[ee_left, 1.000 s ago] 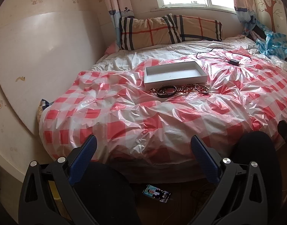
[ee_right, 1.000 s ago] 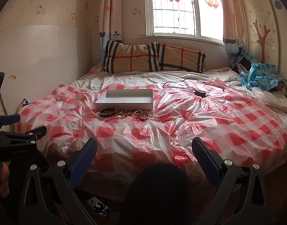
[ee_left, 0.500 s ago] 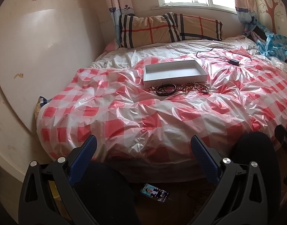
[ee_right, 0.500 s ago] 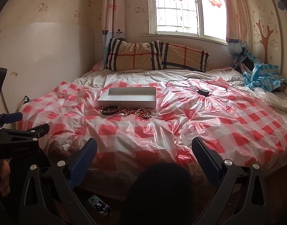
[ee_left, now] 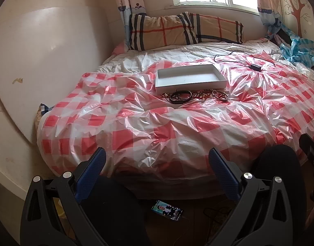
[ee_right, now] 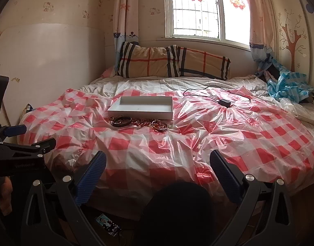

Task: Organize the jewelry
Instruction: 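Move both tools toward the jewelry pile beside the white box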

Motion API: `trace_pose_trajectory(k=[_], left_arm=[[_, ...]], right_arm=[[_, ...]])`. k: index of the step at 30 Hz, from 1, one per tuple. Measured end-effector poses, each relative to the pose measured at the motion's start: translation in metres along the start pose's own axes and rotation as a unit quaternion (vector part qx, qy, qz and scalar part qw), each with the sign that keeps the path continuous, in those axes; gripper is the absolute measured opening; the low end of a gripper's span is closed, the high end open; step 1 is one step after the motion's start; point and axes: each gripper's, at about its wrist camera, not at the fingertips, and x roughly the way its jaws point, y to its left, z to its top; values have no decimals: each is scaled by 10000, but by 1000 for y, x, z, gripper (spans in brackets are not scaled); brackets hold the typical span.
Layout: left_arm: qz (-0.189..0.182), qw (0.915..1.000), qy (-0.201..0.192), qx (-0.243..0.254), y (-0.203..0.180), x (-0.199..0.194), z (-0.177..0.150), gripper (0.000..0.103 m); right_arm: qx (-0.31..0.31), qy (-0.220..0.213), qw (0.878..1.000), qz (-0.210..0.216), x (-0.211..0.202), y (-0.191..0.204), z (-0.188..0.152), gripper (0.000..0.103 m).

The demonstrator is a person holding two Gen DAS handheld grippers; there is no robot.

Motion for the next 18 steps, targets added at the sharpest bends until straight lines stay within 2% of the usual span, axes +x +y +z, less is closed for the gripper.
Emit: trace_pose_trajectory(k=[13, 18], left_arm=[[4, 10000, 5, -10, 2, 2, 1, 97], [-42, 10000, 86, 20, -7, 19, 7, 96]], right_arm=[[-105, 33, 9999, 127, 15, 8, 8, 97], [-243, 5, 9996, 142, 32, 10, 19, 97]])
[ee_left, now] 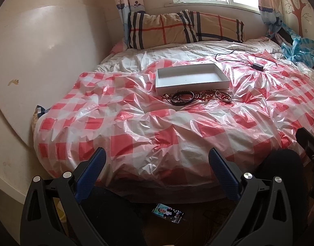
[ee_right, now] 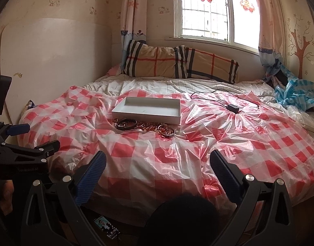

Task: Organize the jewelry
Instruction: 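Move both tools toward the jewelry pile beside the white box, then grasp the black braided bracelet with the left tool while the right tool grasps the silver bangle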

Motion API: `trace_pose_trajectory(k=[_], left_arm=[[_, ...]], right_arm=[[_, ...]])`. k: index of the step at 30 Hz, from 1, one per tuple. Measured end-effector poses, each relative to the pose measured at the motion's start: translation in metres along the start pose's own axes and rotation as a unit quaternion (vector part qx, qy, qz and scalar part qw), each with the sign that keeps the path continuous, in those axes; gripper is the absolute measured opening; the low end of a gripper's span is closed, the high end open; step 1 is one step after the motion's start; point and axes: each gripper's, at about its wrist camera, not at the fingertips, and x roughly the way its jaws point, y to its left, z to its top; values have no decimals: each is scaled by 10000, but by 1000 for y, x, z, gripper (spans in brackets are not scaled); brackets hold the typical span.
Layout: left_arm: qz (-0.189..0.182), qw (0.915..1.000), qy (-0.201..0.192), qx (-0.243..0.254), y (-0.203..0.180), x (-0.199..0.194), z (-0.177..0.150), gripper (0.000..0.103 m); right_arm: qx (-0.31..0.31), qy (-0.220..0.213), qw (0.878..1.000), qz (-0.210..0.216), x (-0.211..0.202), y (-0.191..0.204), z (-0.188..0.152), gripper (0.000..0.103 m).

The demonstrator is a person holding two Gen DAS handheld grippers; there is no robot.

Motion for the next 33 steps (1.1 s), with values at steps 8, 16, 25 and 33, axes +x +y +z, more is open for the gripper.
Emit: trace_pose_trajectory(k=[8, 16, 25, 33], left_arm=[[-241, 9988, 313, 281, -20, 55, 25, 96], [-862, 9933, 766, 13, -13, 151, 78, 96], [-1298, 9848, 1150, -22, -13, 271, 117, 96], [-1454, 9813, 1256, 119, -27, 317, 123, 96]], right_arm=[[-181, 242, 9995, -28, 62, -15, 25, 97], [-434, 993, 9939, 197, 175, -21, 37, 97], [-546, 1713, 9829, 391, 287, -36, 37, 97], [-623, 2080, 9742, 621, 335, -32, 35, 97]])
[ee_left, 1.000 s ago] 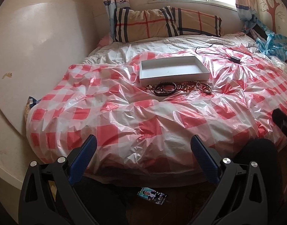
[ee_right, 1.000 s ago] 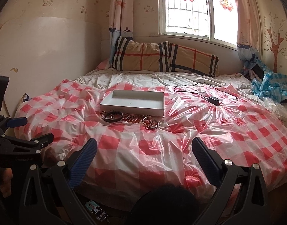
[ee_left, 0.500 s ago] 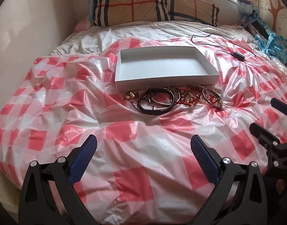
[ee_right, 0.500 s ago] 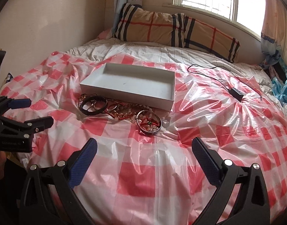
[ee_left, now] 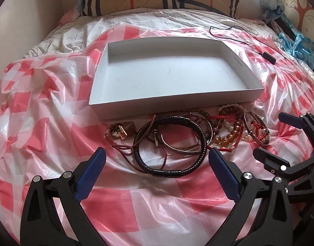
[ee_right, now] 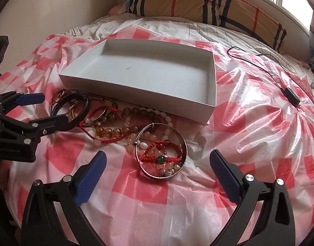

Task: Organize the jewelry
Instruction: 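Grasp the black braided bracelet with the left tool while the right tool grasps the silver bangle, then carry both bracelets into the white box and open both tools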

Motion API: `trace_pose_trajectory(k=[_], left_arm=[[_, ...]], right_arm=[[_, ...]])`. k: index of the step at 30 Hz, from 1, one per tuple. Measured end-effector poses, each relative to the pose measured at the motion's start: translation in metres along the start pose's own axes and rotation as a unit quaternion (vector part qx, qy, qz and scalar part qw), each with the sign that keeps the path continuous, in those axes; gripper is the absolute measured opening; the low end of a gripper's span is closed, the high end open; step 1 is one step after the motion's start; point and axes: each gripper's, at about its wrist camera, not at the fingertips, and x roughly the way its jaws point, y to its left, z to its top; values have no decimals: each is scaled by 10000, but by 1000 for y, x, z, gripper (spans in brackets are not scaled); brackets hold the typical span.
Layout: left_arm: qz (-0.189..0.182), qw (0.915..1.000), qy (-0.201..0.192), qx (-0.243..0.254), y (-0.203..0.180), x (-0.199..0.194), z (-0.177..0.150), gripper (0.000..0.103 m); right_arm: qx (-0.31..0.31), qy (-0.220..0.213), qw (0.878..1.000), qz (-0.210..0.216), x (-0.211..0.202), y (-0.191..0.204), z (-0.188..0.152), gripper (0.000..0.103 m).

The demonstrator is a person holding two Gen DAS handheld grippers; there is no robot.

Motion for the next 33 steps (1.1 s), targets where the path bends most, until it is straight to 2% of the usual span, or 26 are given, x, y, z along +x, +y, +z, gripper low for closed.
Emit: trace_pose_trajectory(k=[3, 4, 6, 7, 10, 13, 17, 25, 33], left_arm=[[-70, 9999, 75, 96, -5, 9, 1, 96], [-66, 9998, 118, 170, -8, 13, 1, 96], [-52, 9995, 220, 236, -11, 21, 2, 96], [-97, 9994, 249, 225, -11, 22, 1, 93], [-234, 9994, 223, 111, -6, 22, 1, 76], [-385, 9991, 148, 4, 0, 17, 1, 71], [-541, 9985, 29, -75, 3, 6, 1, 70], [-342, 9986, -370, 136, -3, -19, 2, 70], [-236, 9974, -676, 58, 3, -33, 19, 70]], right_arm=[[43, 93, 9999, 124, 10, -3, 2, 94], [63, 149, 9997, 190, 14, -4, 2, 82], [157, 256, 9991, 313, 20, -8, 0, 70], [230, 234, 9989, 345, 19, -11, 0, 61], [373, 182, 9981, 456, 15, -17, -2, 61], [336, 57, 9985, 426, 9, -15, -3, 61], [317, -206, 9987, 333, -6, -14, -6, 61], [351, -473, 9977, 343, -24, -9, -1, 61], [343, -743, 9963, 280, -32, 1, 17, 61]])
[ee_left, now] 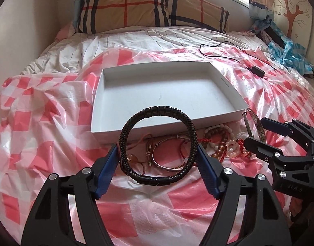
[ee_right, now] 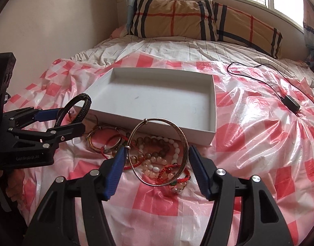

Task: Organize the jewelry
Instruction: 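Carry both bracelets into the white box and open both tools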

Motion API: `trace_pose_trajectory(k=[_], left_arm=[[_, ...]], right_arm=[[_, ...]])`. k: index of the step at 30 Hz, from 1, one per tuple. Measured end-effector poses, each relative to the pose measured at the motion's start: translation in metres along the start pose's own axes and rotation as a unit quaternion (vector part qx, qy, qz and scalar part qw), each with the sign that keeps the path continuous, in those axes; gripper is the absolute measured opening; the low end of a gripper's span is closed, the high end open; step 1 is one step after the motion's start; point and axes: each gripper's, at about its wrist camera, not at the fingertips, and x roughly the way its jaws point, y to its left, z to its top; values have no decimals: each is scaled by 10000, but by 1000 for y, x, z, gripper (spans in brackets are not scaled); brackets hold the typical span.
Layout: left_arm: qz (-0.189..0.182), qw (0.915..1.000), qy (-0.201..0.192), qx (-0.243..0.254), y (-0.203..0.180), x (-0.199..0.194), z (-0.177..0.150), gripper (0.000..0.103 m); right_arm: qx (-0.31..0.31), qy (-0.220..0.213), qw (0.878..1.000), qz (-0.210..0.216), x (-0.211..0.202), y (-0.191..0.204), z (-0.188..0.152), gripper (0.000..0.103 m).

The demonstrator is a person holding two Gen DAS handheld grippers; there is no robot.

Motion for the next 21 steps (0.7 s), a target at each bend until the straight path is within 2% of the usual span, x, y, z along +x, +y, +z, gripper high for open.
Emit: trace_pose_trajectory(k=[9, 12, 15, 21], left_arm=[[-19, 9999, -140, -90, 16, 2, 38, 70], [-118, 9996, -67, -267, 32, 3, 34, 70], [-65, 9995, 54, -312, 41, 6, 28, 70], [-87, 9994, -23, -349, 46, 5, 33, 70]], right_arm=[[-153, -279, 9993, -186, 12, 10, 29, 61], [-168, -292, 9992, -201, 14, 10, 28, 61], [-193, -226, 9993, -230, 20, 6, 26, 61], [-200, -285, 9991, -241, 24, 4, 35, 61]])
